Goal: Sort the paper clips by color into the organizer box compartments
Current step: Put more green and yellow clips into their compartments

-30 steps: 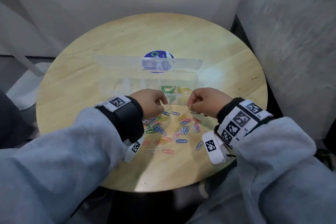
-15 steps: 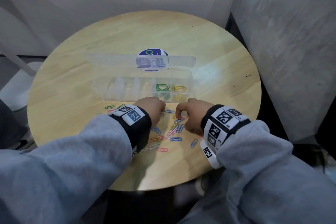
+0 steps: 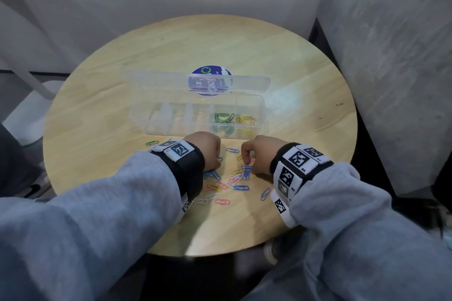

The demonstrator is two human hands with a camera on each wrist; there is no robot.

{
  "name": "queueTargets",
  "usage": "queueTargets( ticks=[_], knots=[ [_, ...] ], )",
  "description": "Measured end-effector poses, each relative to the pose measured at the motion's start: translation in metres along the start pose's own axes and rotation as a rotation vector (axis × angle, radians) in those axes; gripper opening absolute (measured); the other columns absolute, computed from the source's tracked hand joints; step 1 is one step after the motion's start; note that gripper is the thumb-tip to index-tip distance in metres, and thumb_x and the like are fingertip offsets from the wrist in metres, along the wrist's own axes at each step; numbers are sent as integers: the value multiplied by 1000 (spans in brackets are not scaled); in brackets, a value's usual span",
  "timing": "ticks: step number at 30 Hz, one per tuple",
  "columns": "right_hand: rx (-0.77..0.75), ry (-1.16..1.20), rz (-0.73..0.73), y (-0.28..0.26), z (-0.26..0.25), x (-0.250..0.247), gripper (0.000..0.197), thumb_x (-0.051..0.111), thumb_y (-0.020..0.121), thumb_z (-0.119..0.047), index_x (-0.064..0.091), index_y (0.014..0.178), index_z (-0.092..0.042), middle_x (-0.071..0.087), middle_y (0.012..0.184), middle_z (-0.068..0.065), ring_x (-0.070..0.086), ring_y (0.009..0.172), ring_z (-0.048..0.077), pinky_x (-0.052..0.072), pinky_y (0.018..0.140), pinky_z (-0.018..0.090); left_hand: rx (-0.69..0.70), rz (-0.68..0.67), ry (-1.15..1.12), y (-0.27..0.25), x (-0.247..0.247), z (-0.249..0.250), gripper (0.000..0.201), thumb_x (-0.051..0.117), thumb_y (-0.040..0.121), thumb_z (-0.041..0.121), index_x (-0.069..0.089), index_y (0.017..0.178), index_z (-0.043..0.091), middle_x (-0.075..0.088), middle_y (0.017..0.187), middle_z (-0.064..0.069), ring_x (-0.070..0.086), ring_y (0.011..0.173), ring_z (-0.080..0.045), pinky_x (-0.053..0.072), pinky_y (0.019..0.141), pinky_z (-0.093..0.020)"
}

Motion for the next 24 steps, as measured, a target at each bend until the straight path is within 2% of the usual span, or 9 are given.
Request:
queueTargets(
  ticks=[3,7,10,12,14,16,18,20,24],
  knots=[
    [-5,-2,-18,-1,0,-2,20,61,79,-4,54,84,-23,49,95,-3,58,95,23,47,73,28,-9,-5,-33,0,-1,-1,9,61,79,18,57,86,19,62,99,-2,51,83,-18,37,62,-24],
    [0,-44,-69,1,-1,-1,16,53,82,-6,53,76,-21,56,92,-1,51,83,20,41,68,25,-8,-3,-89,0,-1,-3,11,62,77,17,53,74,22,56,89,3,51,82,-18,39,68,-24],
    [31,17,-38,-3,3,-5,21,54,82,-14,48,64,-22,61,84,-1,53,77,18,45,67,23,-7,7,-170,-2,-2,-6,19,61,75,15,50,63,23,56,74,7,53,73,-15,40,62,-22],
    [36,202,30,-10,12,-17,24,58,81,-12,49,61,-22,57,68,-5,52,65,14,42,57,21,10,11,-307,-5,-5,-8,18,61,73,11,52,61,21,57,63,9,52,62,-11,41,58,-22],
    [35,429,100,-19,22,-29,27,64,80,-10,50,60,-21,54,58,-7,50,52,8,40,51,19,38,3,-524,-8,-10,-10,23,62,74,5,52,60,19,58,57,6,51,57,-12,43,59,-22],
    [35,635,124,-25,32,-33,25,66,80,-6,53,62,-18,55,56,-4,51,49,9,44,52,19,63,-30,-810,-10,-16,-10,27,62,78,-5,51,63,15,58,53,2,55,53,-13,46,56,-22],
    [45,741,113,-28,38,-33,21,62,82,0,57,69,-17,54,58,0,52,52,14,48,56,23,60,-90,-975,-11,-20,-6,26,57,83,-9,52,74,15,58,58,-2,57,46,-7,47,49,-16],
    [70,760,95,-31,40,-32,22,54,83,3,60,75,-17,51,59,1,49,51,14,46,54,21,36,-153,-1015,-13,-21,-1,28,48,87,-8,54,83,18,53,64,-4,56,41,-3,43,43,-11],
    [129,772,53,-36,44,-26,31,38,84,3,55,64,-14,46,57,4,47,51,15,43,47,20,-4,-224,-1071,-14,-13,11,33,33,90,-6,54,73,13,46,63,-4,49,34,-3,35,38,-12]
  ],
)
Point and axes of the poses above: each hand's wrist, its own y-axis towards the middle knuckle, its own x-axis out of the palm, z = x × y, the point moved 3 cm from there along y, towards the middle knuckle
